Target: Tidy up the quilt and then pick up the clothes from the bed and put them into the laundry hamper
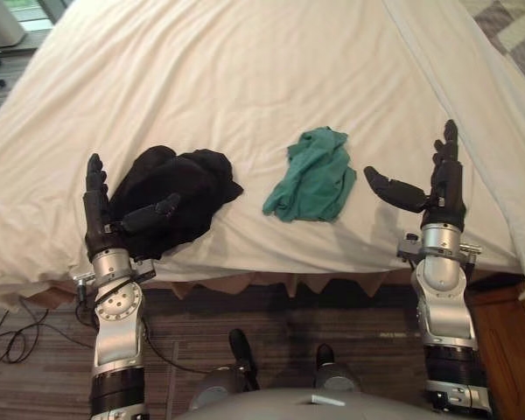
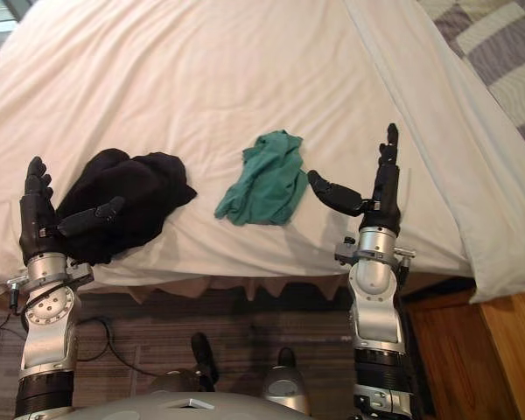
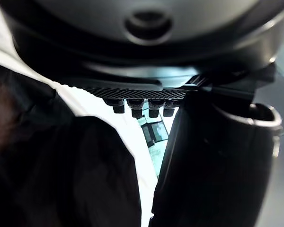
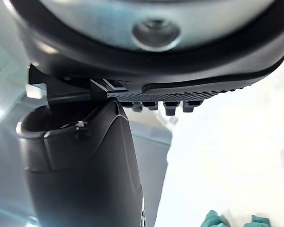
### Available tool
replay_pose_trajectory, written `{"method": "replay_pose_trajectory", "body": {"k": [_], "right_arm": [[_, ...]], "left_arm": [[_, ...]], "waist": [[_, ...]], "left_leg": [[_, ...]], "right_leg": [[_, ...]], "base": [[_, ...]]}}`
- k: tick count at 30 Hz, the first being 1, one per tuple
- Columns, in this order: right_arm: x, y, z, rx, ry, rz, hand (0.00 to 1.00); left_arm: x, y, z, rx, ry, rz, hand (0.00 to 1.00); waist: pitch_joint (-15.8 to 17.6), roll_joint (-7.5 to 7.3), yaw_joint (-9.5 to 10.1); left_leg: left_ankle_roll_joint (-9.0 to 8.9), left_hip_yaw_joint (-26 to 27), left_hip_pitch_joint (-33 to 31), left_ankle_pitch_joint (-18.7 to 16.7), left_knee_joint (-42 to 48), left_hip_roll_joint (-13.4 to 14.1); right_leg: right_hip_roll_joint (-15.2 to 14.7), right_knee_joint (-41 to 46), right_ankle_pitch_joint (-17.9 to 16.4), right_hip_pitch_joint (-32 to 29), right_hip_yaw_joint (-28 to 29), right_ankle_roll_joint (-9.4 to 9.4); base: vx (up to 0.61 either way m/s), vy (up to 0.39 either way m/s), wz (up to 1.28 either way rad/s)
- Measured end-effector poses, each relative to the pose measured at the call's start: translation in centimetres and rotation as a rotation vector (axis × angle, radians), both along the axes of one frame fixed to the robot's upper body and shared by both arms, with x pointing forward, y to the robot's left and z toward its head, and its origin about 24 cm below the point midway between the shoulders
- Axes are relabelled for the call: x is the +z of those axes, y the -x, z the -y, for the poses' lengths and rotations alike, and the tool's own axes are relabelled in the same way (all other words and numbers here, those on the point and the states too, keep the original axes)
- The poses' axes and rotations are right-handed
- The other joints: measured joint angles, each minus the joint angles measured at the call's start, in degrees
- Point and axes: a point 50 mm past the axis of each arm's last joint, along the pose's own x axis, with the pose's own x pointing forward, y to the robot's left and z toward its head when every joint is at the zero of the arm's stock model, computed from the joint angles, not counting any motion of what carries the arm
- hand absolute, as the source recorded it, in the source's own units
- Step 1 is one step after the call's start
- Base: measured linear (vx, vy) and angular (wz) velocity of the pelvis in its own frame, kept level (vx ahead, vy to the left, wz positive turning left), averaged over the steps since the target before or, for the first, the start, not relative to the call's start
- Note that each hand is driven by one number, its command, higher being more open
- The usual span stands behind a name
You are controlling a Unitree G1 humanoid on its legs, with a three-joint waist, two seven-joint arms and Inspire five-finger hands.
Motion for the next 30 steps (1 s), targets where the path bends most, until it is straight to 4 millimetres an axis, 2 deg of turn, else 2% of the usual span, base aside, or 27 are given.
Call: {"method": "replay_pose_trajectory", "body": {"k": [5,7,8,12,14,17,23,26,30], "right_arm": [[-0.4,-0.1,-1.0,0.029,-0.021,-0.009,1.0],[-0.3,-0.2,-1.1,0.036,-0.02,-0.007,1.0],[-0.3,-0.2,-1.3,0.042,-0.02,-0.007,1.0],[-0.2,-0.4,-2.0,0.07,-0.017,-0.005,1.0],[-0.3,-0.5,-2.4,0.089,-0.016,-0.006,1.0],[-0.3,-0.6,-2.9,0.109,-0.014,-0.01,1.0],[0.5,-1.3,-4.7,0.187,0.011,0.014,1.0],[2.0,-2.3,-5.6,0.221,0.115,0.057,1.0],[3.6,-4.3,-6.1,0.25,0.26,0.072,1.0]], "left_arm": [[-1.0,-0.9,0.9,-0.042,-0.025,-0.067,1.0],[-0.9,-1.7,1.0,-0.043,-0.051,-0.078,1.0],[-0.8,-2.1,0.9,-0.04,-0.061,-0.086,0.0],[-1.0,-3.4,0.4,-0.022,-0.104,-0.123,0.0],[-1.9,-3.8,-0.2,0.005,-0.128,-0.172,0.0],[-2.0,-4.0,-0.7,0.05,-0.123,-0.162,0.0],[-3.1,-3.6,-0.6,0.051,-0.029,-0.161,0.0],[-4.0,-2.9,0.0,0.018,0.018,-0.167,0.0],[-5.7,-1.5,1.3,-0.043,0.112,-0.19,0.0]], "waist": [[1.7,-0.12,-1.25],[2.9,-0.12,-1.04],[3.2,-0.06,-1.04],[5.2,-0.03,-1.08],[5.5,-0.25,-0.77],[5.6,-0.2,-0.25],[5.7,-0.25,0.55],[5.7,-0.25,0.67],[6.2,-0.68,2.38]], "left_leg": [[0.37,1.4,-2.1,0.4,0.0,0.1],[0.49,1.7,-3.2,0.7,0.0,0.6],[0.53,1.9,-3.8,0.8,0.0,0.6],[0.81,2.3,-5.1,1.2,0.0,0.7],[0.8,2.9,-5.2,1.2,0.0,0.8],[0.78,3.2,-5.7,1.2,0.0,1.0],[0.84,2.6,-5.7,1.3,0.0,0.9],[0.96,1.5,-5.7,1.5,0.0,0.7],[1.03,-0.6,-6.1,2.2,0.0,0.7]], "right_leg": [[0.3,-1.0,1.5,-2.6,1.4,-0.02],[0.5,-0.9,1.9,-3.8,1.9,0.02],[0.6,-0.9,2.1,-4.6,2.0,-0.03],[0.6,-0.9,2.8,-5.8,2.5,-0.01],[0.7,-0.9,2.9,-6.6,3.6,-0.07],[0.8,-0.9,3.0,-6.9,3.8,-0.09],[0.7,-0.9,3.0,-6.6,3.3,-0.09],[0.5,-1.0,3.0,-5.9,2.0,-0.09],[0.5,-0.9,2.9,-5.1,0.1,-0.19]], "base": [[-0.01,0.031,-0.13],[-0.02,0.004,-0.07],[-0.02,-0.005,-0.05],[0.0,0.01,-0.06],[0.0,0.012,-0.15],[0.01,-0.002,-0.06],[0.02,0.001,0.04],[0.01,0.007,0.19],[-0.01,0.001,0.23]]}}
